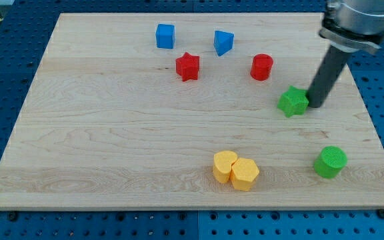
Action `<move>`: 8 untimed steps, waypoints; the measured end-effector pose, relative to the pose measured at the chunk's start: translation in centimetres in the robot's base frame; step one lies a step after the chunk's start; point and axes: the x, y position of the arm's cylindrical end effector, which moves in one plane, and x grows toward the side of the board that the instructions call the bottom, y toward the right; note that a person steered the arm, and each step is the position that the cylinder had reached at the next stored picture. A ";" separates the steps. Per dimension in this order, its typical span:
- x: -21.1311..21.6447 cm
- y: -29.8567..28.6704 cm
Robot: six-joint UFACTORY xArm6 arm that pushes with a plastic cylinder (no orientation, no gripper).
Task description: Move your arm to the bottom right
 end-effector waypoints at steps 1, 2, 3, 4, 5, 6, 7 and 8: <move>0.0 -3.5; 0.0 -5.5; 0.0 -5.9; 0.0 -5.2; 0.6 1.8; 4.4 7.4; 11.6 8.2; 14.8 7.5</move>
